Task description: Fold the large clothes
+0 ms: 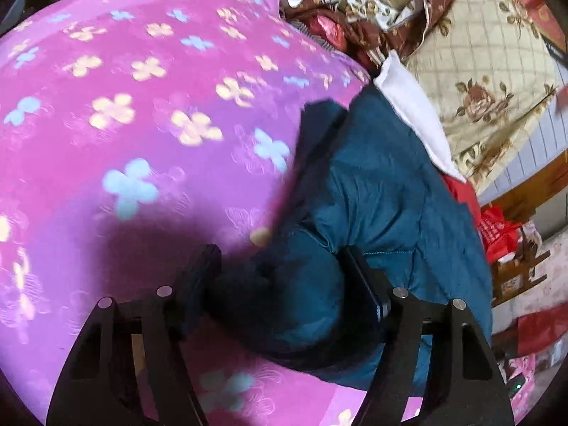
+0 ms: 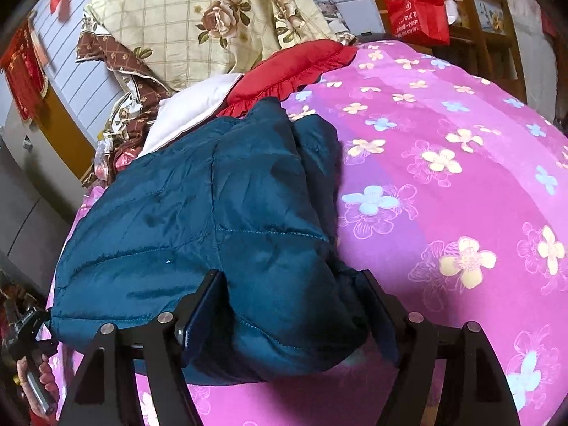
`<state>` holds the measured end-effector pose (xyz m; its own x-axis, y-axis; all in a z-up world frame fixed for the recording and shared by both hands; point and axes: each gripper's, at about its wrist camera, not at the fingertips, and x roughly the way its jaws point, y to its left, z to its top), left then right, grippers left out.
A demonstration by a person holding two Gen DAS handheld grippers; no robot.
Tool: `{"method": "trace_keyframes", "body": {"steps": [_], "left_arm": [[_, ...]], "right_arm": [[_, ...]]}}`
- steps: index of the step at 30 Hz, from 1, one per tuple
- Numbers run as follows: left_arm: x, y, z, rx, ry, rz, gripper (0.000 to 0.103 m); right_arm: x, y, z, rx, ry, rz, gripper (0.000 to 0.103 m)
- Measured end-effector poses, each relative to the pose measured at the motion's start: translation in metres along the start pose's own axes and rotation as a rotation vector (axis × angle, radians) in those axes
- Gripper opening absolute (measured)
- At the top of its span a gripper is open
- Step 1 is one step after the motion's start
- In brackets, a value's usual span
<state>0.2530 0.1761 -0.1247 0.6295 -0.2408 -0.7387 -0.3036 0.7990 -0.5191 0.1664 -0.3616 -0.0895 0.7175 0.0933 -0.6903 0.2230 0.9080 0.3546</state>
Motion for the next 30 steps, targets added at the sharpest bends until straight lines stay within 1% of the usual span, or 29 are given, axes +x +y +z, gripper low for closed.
{"method": "trace_keyframes", "body": {"steps": [2,4,8,10,12,14,18,19,21,22,26,30], "left_arm": [[0.003,-0.005,-0.002,0.022,-0.007,0.014,0.070],[0.006,-0.010,-0.002,0.042,-0.006,0.025,0.070],[0.005,-0.015,-0.002,0.064,-0.007,0.049,0.070],[-0.003,-0.014,0.001,0.051,-0.006,0.041,0.070],[-0.019,-0.012,0.004,0.038,-0.040,0.019,0.069],[-0.036,-0.015,0.004,0.055,-0.085,0.017,0.069],[-0.060,-0.042,-0.007,0.174,-0.172,0.061,0.070],[-0.063,-0.055,-0.013,0.233,-0.193,0.082,0.070],[-0.064,-0.073,-0.025,0.309,-0.209,0.087,0.070],[-0.062,-0.087,-0.034,0.357,-0.207,0.079,0.070],[-0.050,-0.123,-0.061,0.476,-0.159,0.027,0.070],[-0.044,-0.151,-0.077,0.544,-0.149,0.002,0.070]], "right_arm": [[0.003,-0.001,0.002,-0.005,0.000,-0.004,0.068],[0.007,-0.002,0.004,-0.007,0.002,-0.004,0.067],[0.012,-0.007,0.005,0.006,0.016,0.010,0.068],[0.011,-0.011,0.005,0.025,0.025,0.024,0.070],[0.010,-0.013,0.006,0.047,0.029,0.035,0.070],[0.007,-0.011,0.004,0.048,0.026,0.033,0.070],[0.002,-0.010,0.001,0.040,0.009,0.020,0.070],[0.000,-0.011,-0.002,0.050,0.005,0.019,0.071],[-0.006,-0.013,-0.007,0.075,-0.003,0.020,0.071],[-0.009,-0.014,-0.010,0.086,-0.006,0.018,0.071],[-0.025,-0.009,-0.017,0.094,-0.026,-0.001,0.071],[-0.041,-0.002,-0.028,0.086,-0.048,-0.008,0.071]]}}
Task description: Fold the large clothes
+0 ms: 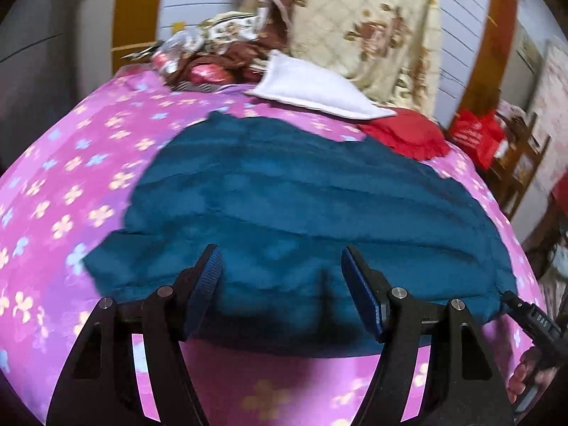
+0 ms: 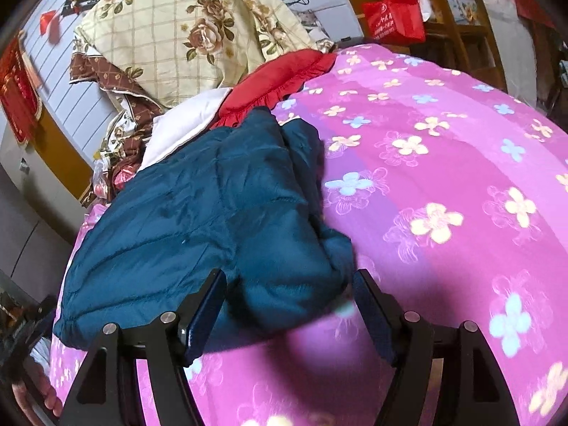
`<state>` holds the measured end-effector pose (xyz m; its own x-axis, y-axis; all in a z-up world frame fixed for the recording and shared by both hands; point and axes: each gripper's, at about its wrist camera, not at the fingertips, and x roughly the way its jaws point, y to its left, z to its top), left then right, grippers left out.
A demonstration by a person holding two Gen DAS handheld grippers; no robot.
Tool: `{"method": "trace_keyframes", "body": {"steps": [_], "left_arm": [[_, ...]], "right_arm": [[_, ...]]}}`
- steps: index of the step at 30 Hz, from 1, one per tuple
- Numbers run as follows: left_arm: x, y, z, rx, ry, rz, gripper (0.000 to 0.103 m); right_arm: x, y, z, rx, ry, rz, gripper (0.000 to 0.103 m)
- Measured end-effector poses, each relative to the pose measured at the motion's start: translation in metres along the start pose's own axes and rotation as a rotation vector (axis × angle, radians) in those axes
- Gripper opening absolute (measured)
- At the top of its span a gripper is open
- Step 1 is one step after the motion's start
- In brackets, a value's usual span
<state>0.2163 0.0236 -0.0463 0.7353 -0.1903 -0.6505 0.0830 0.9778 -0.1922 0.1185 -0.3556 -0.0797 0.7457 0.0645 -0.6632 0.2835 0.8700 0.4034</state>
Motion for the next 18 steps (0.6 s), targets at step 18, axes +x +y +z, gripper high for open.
{"method": "trace_keyframes", "body": {"steps": [18], "left_arm": [[0.083,-0.059,-0.019,0.177,0.138,0.109,0.060]], "right_arm": [[0.022,-0.021,-0.012,0.184,0.074,0.145,0.071]]}}
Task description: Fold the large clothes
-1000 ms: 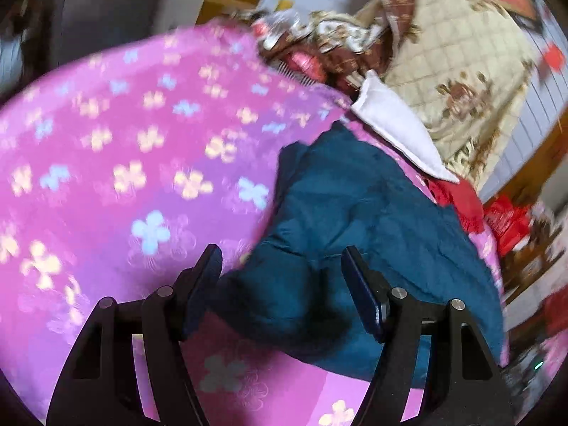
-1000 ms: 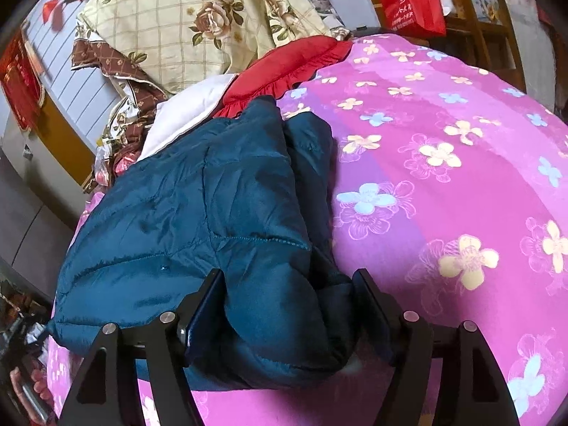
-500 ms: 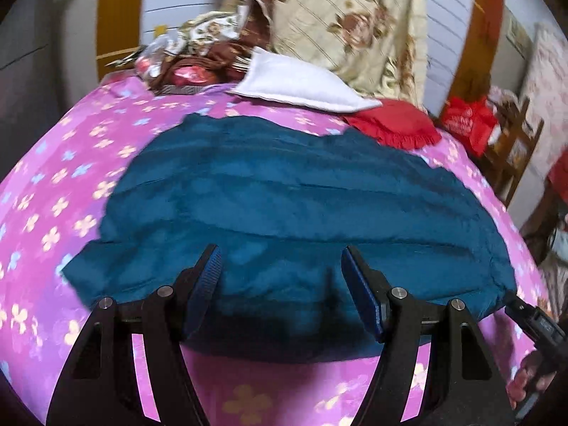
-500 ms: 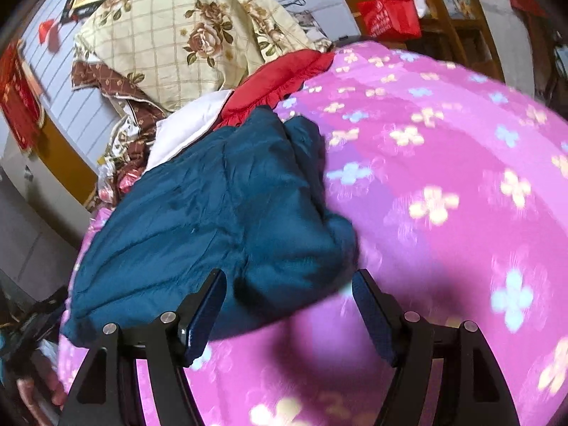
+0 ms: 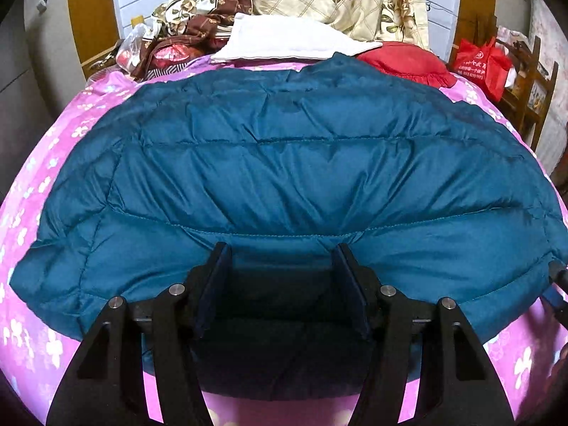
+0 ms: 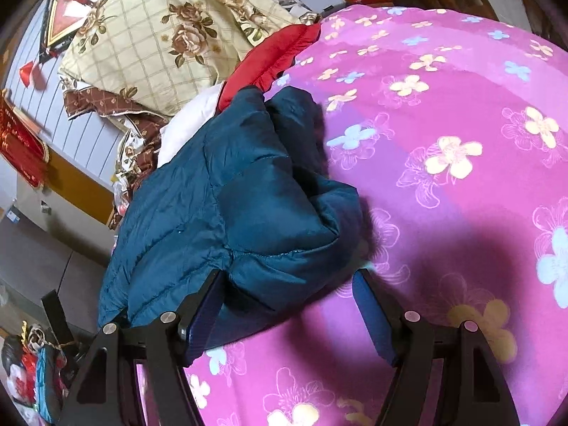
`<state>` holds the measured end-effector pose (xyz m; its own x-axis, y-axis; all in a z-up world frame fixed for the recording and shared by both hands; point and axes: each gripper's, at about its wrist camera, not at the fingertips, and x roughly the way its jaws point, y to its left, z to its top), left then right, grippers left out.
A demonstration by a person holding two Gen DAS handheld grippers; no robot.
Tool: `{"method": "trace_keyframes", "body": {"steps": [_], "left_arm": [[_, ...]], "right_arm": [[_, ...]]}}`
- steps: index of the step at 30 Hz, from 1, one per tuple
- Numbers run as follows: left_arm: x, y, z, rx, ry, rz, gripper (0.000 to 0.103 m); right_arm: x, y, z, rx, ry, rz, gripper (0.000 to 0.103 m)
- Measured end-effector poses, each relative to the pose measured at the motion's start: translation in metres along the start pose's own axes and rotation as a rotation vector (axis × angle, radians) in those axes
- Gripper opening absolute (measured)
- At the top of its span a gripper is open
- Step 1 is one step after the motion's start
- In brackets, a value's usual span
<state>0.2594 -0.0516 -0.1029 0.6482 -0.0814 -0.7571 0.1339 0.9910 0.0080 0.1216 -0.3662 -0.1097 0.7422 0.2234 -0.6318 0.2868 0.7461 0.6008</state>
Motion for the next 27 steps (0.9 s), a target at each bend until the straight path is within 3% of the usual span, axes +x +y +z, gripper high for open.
{"method": "trace_keyframes", "body": {"steps": [7,19,25,27], "left_arm": [[0.005,-0.003,-0.005,0.011,-0.024,0.017,0.060],[0.006,-0.003,-0.009,0.009,-0.040,0.014,0.060],[0.005,-0.003,-0.009,0.006,-0.041,0.013,0.060],[0.005,-0.003,-0.010,0.005,-0.043,0.014,0.060]], "right_arm": [[0.004,0.006,-0.001,-0.056,-0.023,-0.035,0.071],[0.016,0.012,0.006,-0.077,0.009,0.002,0.074],[0.035,0.022,0.020,-0.037,0.029,0.018,0.080],[0.040,0.024,0.025,-0.011,0.032,0.017,0.077]]}}
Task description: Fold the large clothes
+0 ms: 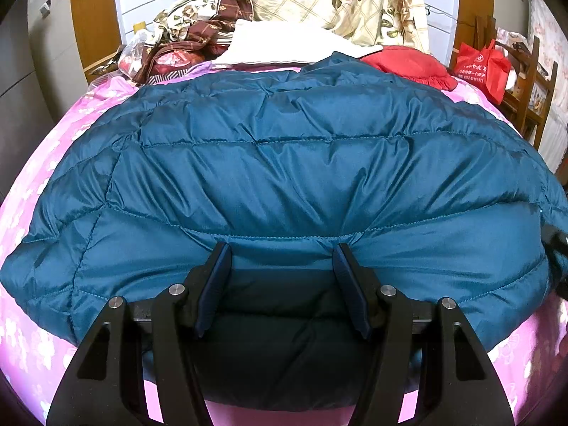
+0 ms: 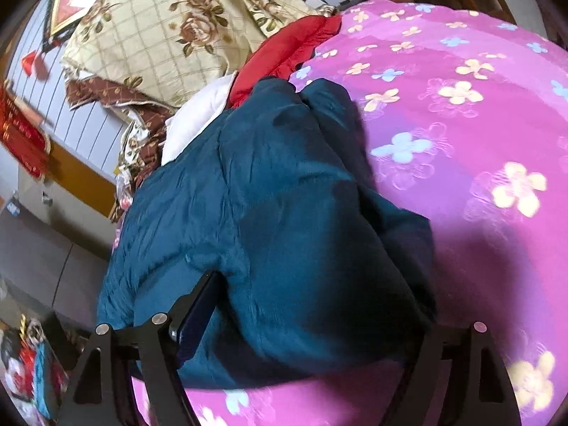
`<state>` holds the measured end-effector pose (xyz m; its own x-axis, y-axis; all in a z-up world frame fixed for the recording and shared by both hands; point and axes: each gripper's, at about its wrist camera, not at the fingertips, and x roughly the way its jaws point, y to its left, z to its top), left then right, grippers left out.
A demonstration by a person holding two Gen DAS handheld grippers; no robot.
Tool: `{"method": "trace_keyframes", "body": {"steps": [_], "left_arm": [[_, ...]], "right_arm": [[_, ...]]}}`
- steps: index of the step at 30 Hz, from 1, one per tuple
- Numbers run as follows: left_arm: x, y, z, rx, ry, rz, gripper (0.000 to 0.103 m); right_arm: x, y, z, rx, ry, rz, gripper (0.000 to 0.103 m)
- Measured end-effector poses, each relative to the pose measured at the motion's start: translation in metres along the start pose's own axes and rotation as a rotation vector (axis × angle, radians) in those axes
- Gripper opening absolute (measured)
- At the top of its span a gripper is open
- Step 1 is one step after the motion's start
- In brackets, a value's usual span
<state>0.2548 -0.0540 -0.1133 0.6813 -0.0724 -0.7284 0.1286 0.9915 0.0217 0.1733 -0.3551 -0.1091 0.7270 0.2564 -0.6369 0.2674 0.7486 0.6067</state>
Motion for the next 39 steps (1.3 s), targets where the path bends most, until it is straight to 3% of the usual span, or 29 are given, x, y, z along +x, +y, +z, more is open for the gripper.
{"method": "trace_keyframes", "body": {"steps": [2,4,7,8,11,13,18,20,24,32,39], "left_arm": [[0.000,0.000,0.000,0.001,-0.004,0.003,0.060],[-0.001,-0.001,-0.001,0.001,-0.009,0.010,0.060],[-0.002,-0.002,-0.001,-0.001,-0.022,0.030,0.060],[-0.003,0.000,0.000,-0.009,-0.023,0.029,0.059],[-0.017,0.025,0.005,-0.098,-0.001,-0.031,0.039],[-0.038,0.054,0.007,-0.188,-0.008,-0.078,0.036],[-0.090,0.118,0.006,-0.255,-0.136,0.011,0.036],[-0.088,0.151,0.007,-0.323,-0.118,0.053,0.036],[-0.060,0.217,-0.007,-0.550,0.004,0.014,0.036],[-0.102,0.304,-0.019,-0.713,-0.083,0.083,0.036],[-0.118,0.369,-0.047,-0.854,-0.090,0.062,0.036]], "right_arm": [[0.007,-0.001,0.008,0.056,0.023,0.021,0.050],[0.004,0.010,0.019,0.052,0.024,0.034,0.033],[-0.010,0.058,0.030,-0.114,-0.015,-0.029,0.024],[-0.016,0.083,0.032,-0.200,-0.036,-0.057,0.022],[-0.030,0.146,0.031,-0.386,-0.084,-0.100,0.021],[-0.037,0.190,0.028,-0.492,-0.119,-0.106,0.020],[-0.044,0.291,0.000,-0.726,-0.176,-0.070,0.019],[-0.039,0.326,-0.021,-0.811,-0.169,-0.044,0.019],[-0.021,0.379,-0.071,-0.957,-0.130,-0.007,0.019],[0.050,0.424,-0.176,-1.169,0.016,0.025,0.019],[0.116,0.426,-0.259,-1.373,0.127,-0.014,0.019]]}}
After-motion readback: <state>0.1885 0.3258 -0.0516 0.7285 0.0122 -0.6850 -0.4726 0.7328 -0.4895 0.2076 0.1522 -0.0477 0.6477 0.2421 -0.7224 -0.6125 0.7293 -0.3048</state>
